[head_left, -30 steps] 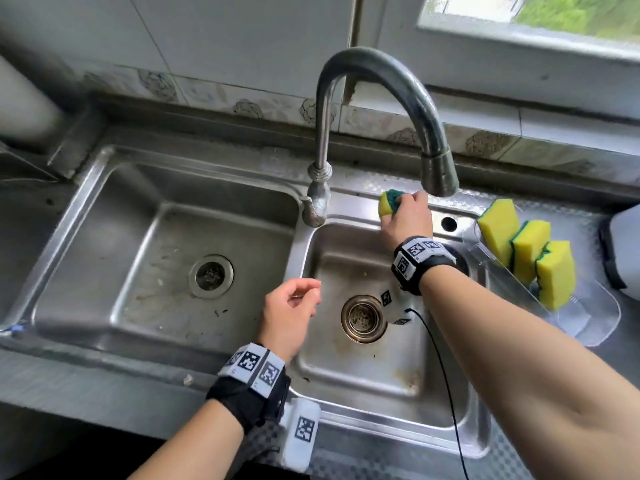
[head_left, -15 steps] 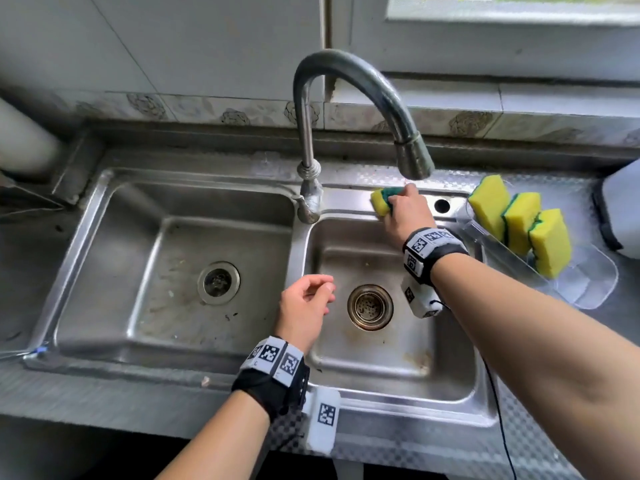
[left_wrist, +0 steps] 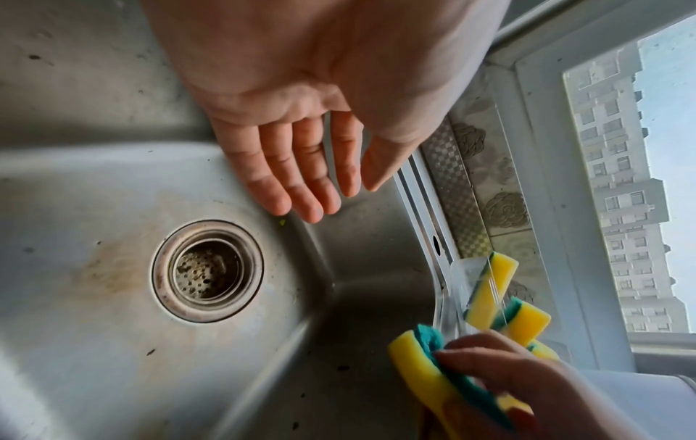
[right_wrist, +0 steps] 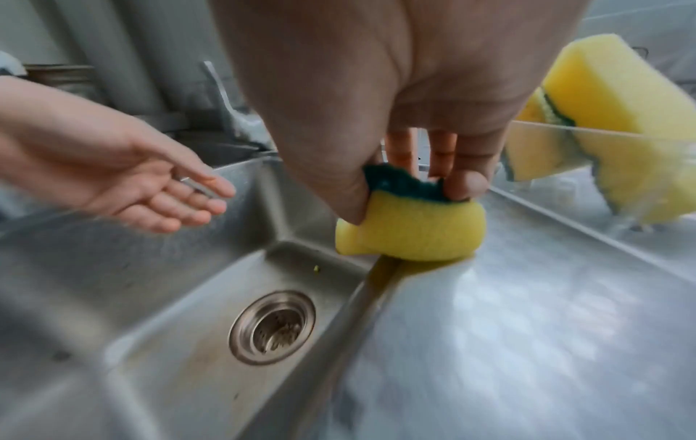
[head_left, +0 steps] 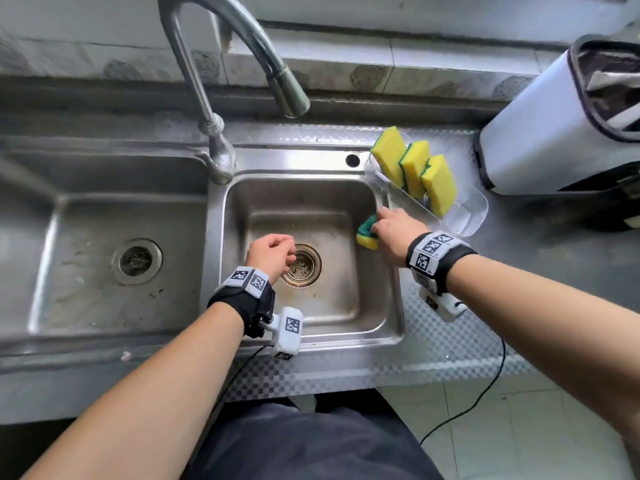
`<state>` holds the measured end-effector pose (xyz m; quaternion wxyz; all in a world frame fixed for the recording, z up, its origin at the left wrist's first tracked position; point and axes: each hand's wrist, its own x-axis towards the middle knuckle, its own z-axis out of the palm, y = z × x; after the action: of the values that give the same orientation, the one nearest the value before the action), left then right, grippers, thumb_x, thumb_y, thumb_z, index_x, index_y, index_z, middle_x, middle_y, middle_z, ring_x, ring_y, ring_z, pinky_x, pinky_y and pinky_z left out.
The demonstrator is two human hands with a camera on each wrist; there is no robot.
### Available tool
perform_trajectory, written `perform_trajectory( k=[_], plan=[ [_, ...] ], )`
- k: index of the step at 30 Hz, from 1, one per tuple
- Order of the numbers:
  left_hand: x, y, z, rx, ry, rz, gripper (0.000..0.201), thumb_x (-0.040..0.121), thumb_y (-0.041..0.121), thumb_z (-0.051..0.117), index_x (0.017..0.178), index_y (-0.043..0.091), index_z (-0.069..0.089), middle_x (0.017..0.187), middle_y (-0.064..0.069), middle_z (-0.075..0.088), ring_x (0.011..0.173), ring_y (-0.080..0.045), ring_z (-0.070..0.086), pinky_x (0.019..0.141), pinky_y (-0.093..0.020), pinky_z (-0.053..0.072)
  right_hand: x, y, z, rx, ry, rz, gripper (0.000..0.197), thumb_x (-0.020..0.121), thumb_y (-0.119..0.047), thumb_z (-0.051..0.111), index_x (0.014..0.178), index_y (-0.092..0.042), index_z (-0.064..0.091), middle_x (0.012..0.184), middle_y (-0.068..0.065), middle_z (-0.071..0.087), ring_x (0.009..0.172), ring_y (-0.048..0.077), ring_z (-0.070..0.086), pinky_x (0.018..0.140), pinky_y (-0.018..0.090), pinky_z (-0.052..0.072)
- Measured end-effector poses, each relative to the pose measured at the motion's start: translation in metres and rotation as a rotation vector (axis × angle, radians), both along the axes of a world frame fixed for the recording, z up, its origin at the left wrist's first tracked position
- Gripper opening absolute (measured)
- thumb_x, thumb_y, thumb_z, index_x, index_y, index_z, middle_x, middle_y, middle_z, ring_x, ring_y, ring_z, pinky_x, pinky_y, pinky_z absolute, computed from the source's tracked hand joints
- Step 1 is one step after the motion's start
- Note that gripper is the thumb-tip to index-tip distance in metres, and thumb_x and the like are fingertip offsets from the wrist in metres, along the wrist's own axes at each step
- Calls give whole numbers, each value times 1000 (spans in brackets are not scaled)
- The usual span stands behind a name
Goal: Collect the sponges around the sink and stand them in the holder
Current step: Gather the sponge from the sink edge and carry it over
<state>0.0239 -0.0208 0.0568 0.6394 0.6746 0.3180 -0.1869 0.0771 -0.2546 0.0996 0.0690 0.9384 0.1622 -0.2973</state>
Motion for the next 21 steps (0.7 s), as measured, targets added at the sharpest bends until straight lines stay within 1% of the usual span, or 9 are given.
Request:
perform_trajectory(
  k=[4,8,11,13,15,16,18,19,21],
  plan=[
    [-7,-9,-7,-13,28,-42,14,90,17,56,79,22,62,78,-3,65,63,-12,60,52,-22,44,-52,-19,4,126,34,16,23,87,-16,52,100,-10,71,102,11,53,91,35,60,80,39,49],
    [-13,-14,-2,-5,14,-104,12,91,17,55,82,20,62,77,-1,64,63,-10,59,43,-14,42,-116,-22,7,107,134,17,23,84,-15,49,94,-10,69,102,8,52,93,31,56,76,37,49],
    [-18,-19,1,-41,20,-191,10,92,16,54,96,14,62,80,-3,62,62,-11,55,43,-14,42,-145,-18,16,110,233,-65,38,87,-30,38,91,-9,69,96,8,52,92,31,59,77,34,47],
    [-22,-25,5,-66,37,-300,15,91,17,54,103,12,61,81,-3,61,61,-11,53,48,-17,41,-151,-17,21,145,268,-144,63,77,-49,23,91,-10,70,88,6,51,86,28,60,72,29,42],
    [-26,-31,10,-71,41,-424,20,91,19,55,108,12,62,86,-3,63,63,-10,55,52,-19,39,-154,-19,24,243,300,-286,64,75,-57,28,87,-14,72,80,3,58,77,21,61,66,25,39],
    [-29,-35,13,-77,28,-470,20,91,19,56,109,13,62,90,-4,64,66,-9,57,53,-19,40,-154,-20,26,335,326,-407,50,78,-55,42,85,-16,74,76,-2,62,71,13,61,64,24,41],
    [-34,-41,22,-105,-14,-534,18,91,21,57,108,18,63,97,-5,66,71,-10,61,58,-21,44,-150,-19,30,608,380,-717,18,78,-31,60,81,-20,74,72,-5,67,62,2,59,63,21,46],
    [-35,-44,29,-124,-36,-554,18,91,22,57,108,19,62,99,-5,66,75,-11,63,62,-22,46,-145,-17,35,751,385,-845,16,77,-19,58,82,-19,73,75,-1,67,63,3,58,63,22,46],
    [-36,-49,43,-181,-65,-576,21,92,26,55,111,19,63,101,-3,66,82,-15,63,68,-26,49,-137,-14,45,972,397,-1038,23,75,-9,53,88,-15,71,78,7,64,66,11,56,61,24,44]
  ],
)
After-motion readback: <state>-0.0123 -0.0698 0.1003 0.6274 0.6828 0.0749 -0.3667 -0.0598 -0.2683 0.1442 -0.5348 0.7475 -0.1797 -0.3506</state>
